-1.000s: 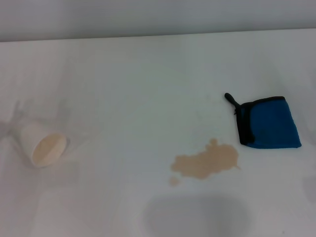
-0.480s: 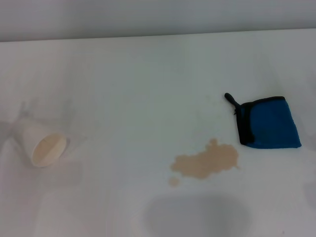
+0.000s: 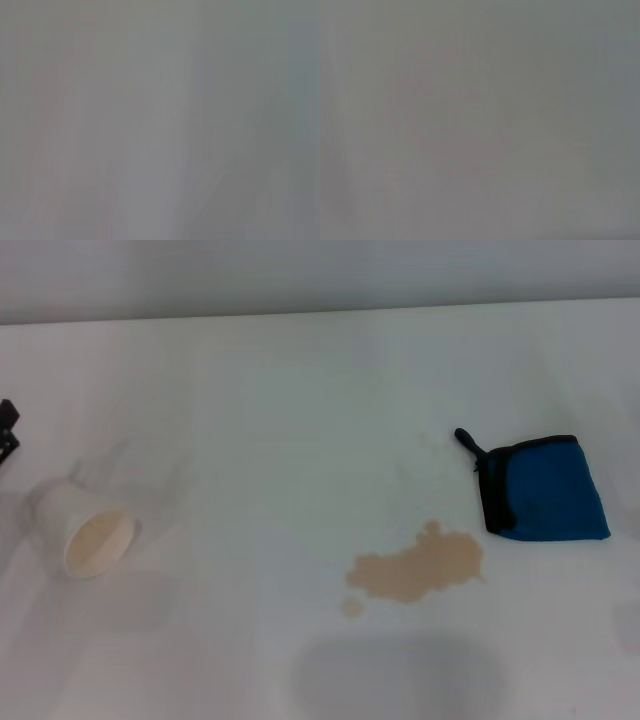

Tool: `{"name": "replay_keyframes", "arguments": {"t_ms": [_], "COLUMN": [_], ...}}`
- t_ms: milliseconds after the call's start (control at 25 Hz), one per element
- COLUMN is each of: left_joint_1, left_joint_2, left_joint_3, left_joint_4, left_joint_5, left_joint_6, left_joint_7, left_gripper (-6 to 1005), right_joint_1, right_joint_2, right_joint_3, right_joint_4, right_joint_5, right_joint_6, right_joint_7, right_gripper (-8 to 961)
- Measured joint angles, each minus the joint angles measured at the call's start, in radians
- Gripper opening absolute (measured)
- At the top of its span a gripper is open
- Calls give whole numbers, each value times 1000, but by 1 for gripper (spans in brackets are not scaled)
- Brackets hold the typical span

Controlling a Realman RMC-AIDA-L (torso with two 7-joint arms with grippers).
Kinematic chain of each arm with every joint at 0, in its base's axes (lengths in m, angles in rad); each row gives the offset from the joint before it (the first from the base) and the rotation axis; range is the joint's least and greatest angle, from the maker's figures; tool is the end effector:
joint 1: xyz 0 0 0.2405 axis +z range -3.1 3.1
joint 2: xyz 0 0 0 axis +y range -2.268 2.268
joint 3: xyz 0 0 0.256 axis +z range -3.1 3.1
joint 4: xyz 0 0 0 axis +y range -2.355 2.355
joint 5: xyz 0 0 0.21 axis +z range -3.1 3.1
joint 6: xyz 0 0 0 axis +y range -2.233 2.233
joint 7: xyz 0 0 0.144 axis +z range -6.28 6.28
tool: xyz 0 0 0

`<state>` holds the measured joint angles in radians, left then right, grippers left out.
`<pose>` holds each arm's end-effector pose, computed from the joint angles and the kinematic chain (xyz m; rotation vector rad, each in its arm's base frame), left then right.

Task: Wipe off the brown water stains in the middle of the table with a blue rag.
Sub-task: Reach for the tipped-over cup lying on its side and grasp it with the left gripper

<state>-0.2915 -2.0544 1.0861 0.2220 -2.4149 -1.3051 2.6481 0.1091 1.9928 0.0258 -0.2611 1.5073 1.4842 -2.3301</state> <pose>-0.3466 0.2929 0.0117 -1.8176 -0.4797 -0.7904 0.4350 0.1904 0.0944 -1.4943 0.7643 0.7574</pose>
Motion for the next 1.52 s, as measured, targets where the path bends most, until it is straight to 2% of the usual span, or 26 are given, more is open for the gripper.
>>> {"name": "replay_keyframes", "arguments": {"t_ms": [160,280,360,520,640,760,880,960,1040,1120,1160,1280,1520], "left_joint_1": [64,94,103,92,80,77,73,56,37,31,12,-9,-22], "left_joint_2": [37,66,85,110,115,102,86,86,106,112,129,153,171], "left_joint_3": [-1,-19,-58,-136,-160,-166,-166,-146,-106,-96,-75,-46,41], "left_joint_4": [179,335,434,604,755,925,1052,1112,1135,1142,1175,1208,1221], "left_joint_5": [165,344,461,711,918,1115,1248,1311,1350,1359,1390,1420,1528], "left_joint_6": [7,18,33,28,20,-14,-57,-86,-113,-119,-140,-160,-165], "left_joint_7": [-173,-303,-417,-624,-760,-820,-834,-835,-837,-839,-844,-844,-864], "left_gripper": [875,875,875,875,875,875,875,876,876,876,875,874,870], "right_joint_1": [6,10,15,19,20,20,19,18,18,21,23,24,14], "right_joint_2": [2,3,4,6,7,8,8,7,7,7,7,8,9], "right_joint_3": [0,-3,-7,-8,-7,-3,-1,0,0,0,0,0,2], "right_joint_4": [7,8,12,33,61,104,137,143,145,153,160,173,181], "right_joint_5": [-1,-3,-6,-9,-9,-9,-5,-2,-1,0,0,0,1], "right_joint_6": [-22,-36,-53,-67,-68,-69,-70,-68,-62,-63,-66,-70,-77], "right_joint_7": [-3,-3,-3,-7,-19,-62,-116,-124,-121,-122,-125,-127,-128], "right_gripper": [862,862,862,862,861,861,861,862,862,862,862,861,861]}}
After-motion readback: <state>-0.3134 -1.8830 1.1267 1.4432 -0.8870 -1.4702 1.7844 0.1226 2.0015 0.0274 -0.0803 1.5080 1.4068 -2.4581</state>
